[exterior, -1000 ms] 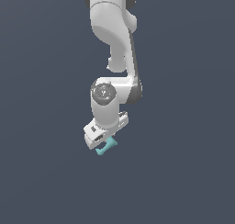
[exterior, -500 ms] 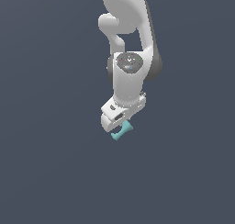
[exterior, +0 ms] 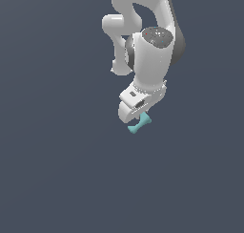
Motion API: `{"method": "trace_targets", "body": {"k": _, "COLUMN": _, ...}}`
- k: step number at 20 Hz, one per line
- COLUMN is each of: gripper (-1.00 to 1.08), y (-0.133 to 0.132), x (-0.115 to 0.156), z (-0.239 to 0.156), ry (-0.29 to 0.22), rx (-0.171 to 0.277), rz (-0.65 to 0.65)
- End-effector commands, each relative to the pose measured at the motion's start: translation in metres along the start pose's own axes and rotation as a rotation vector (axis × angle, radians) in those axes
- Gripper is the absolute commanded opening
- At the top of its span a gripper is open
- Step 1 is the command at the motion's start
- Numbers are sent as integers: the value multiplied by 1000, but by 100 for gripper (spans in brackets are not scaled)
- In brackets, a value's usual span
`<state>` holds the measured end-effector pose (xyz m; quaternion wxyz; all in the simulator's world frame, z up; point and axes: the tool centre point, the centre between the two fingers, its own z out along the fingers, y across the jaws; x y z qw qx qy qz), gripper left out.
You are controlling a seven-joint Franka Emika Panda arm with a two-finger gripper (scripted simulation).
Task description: Pick up the object and move it to a goal position.
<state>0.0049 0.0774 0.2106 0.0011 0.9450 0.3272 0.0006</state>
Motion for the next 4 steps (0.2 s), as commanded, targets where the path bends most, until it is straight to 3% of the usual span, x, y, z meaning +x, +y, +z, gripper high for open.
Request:
{"method": "trace_targets", "body": {"k": 1, "gripper": -100, "y": -7, "x": 1, "z": -7, "ry": -1, "rx": 2, "rz": 1}}
{"method": "trace_targets", "body": {"k": 4, "gripper": -100, "y": -9, "x": 2, "z": -10, "ry": -1, "rx": 2, "rz": 1}}
